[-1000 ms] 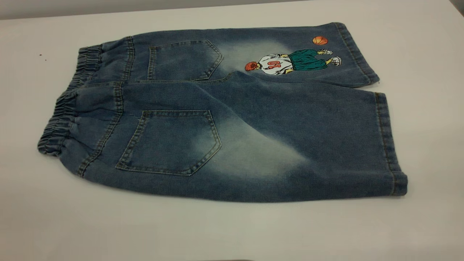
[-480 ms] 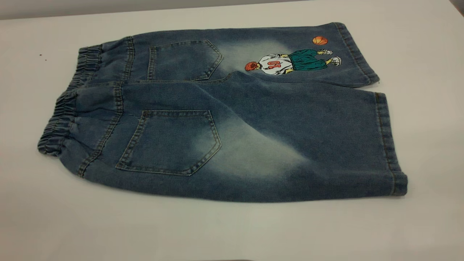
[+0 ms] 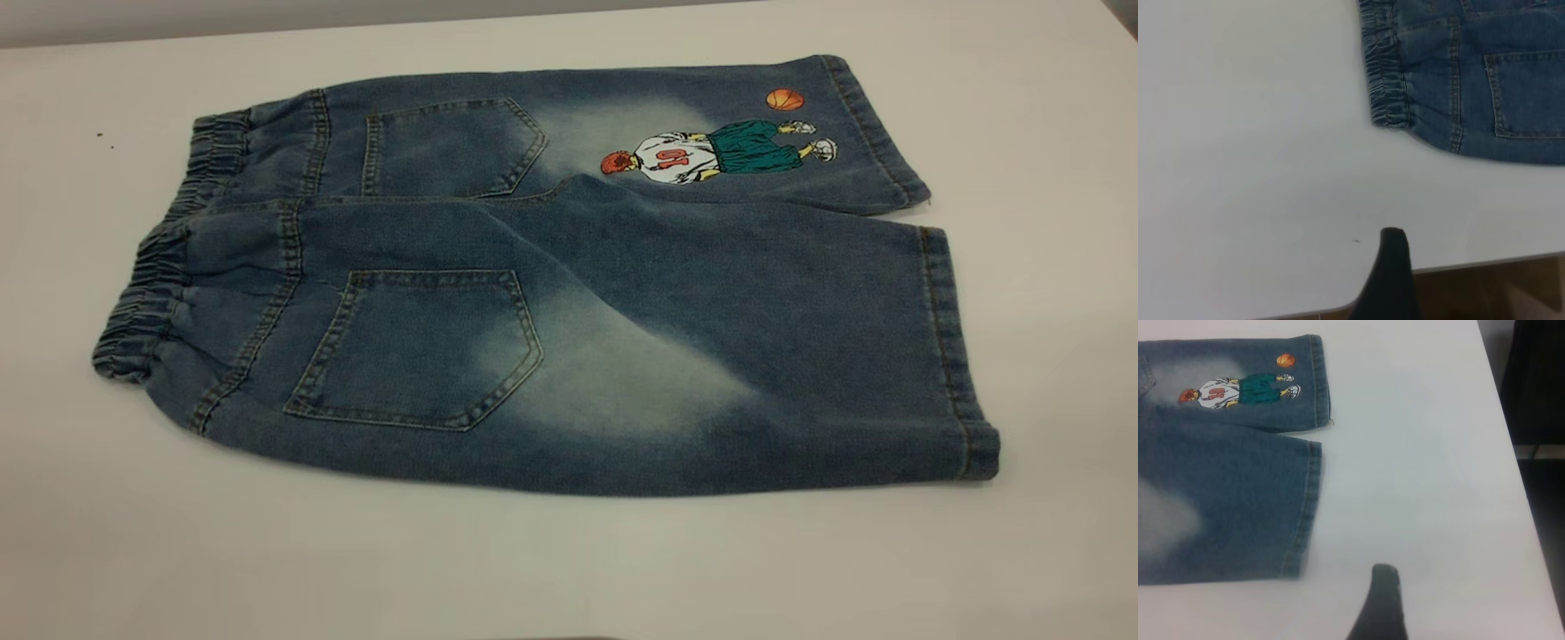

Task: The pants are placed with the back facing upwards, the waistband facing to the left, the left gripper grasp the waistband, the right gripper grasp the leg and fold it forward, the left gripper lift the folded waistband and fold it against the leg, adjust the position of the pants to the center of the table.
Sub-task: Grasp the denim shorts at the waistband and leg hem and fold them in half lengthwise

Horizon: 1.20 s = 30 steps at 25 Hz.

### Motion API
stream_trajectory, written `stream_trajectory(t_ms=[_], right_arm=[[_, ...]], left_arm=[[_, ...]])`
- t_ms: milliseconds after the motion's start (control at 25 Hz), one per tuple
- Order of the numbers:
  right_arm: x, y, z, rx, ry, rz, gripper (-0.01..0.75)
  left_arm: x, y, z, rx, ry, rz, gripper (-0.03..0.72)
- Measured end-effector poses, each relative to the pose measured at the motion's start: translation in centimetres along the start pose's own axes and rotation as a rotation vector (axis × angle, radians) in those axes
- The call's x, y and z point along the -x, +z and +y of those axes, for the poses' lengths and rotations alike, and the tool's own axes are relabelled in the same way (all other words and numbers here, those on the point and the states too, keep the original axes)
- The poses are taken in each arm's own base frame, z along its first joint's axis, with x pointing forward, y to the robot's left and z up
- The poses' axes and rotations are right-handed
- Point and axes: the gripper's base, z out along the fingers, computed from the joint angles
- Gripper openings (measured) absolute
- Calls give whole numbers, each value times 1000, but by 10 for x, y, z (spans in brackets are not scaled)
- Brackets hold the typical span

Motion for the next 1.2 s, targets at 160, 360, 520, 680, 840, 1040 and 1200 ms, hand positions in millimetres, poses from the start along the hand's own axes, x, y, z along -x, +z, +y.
stream_trajectory(t_ms=[160, 360, 520, 680, 840, 1040, 1200], right_arm=[[0, 0, 0, 0, 0, 0, 560], [0, 0, 0, 0, 0, 0, 560], [0, 0, 0, 2, 1, 0, 560], [0, 0, 1, 14, 13, -2, 560], [2, -1, 2, 30, 28, -18, 560], [26, -11, 4, 57, 9, -17, 560], [57, -7, 5, 44, 5, 23, 560]], left_arm=[[0, 0, 0, 0, 0, 0, 587], [0, 0, 0, 0, 0, 0, 587], [0, 0, 0, -1, 0, 0, 587], [0, 0, 0, -1, -8, 0, 587], [1, 0, 0, 0, -49, 2, 587], [28, -1, 2, 1, -155, 25, 587], [66, 12, 6, 5, -240, 47, 587]])
